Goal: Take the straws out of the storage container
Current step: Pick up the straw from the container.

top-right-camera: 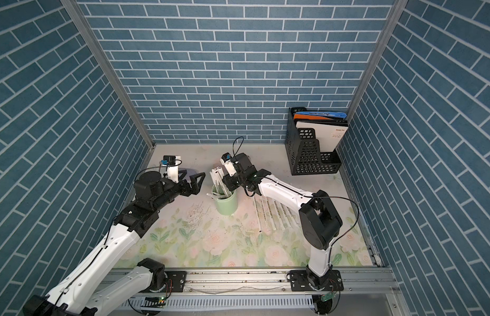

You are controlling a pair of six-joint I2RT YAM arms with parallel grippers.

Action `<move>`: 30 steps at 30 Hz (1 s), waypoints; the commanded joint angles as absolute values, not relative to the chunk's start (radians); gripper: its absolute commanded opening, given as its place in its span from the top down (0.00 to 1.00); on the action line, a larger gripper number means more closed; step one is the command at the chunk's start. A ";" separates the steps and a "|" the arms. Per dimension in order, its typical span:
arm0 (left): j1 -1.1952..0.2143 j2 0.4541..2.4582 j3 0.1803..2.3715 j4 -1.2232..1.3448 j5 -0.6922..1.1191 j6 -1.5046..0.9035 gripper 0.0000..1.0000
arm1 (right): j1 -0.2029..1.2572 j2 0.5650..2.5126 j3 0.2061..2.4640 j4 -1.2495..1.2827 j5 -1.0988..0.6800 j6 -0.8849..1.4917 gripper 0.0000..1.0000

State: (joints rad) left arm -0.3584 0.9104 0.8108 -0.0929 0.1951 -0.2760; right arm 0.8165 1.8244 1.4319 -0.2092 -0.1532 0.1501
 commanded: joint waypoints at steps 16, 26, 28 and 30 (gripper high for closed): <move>-0.360 0.908 0.824 -0.087 0.186 -0.269 0.00 | 0.821 1.802 1.473 -0.237 -0.164 0.143 0.81; -0.361 0.905 0.824 -0.087 0.189 -0.271 0.00 | 0.830 1.754 1.439 -0.244 -0.144 0.156 0.78; -0.360 0.905 0.825 -0.086 0.190 -0.271 0.00 | 0.831 1.744 1.432 -0.243 -0.141 0.161 0.82; -0.360 0.904 0.824 -0.086 0.190 -0.270 0.01 | 0.833 1.737 1.427 -0.243 -0.137 0.164 0.86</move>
State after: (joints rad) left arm -0.3584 0.9142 0.8108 -0.0929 0.1955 -0.2760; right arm 0.8265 1.7836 1.4403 -0.2260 -0.1535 0.1528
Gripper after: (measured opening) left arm 0.994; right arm 0.154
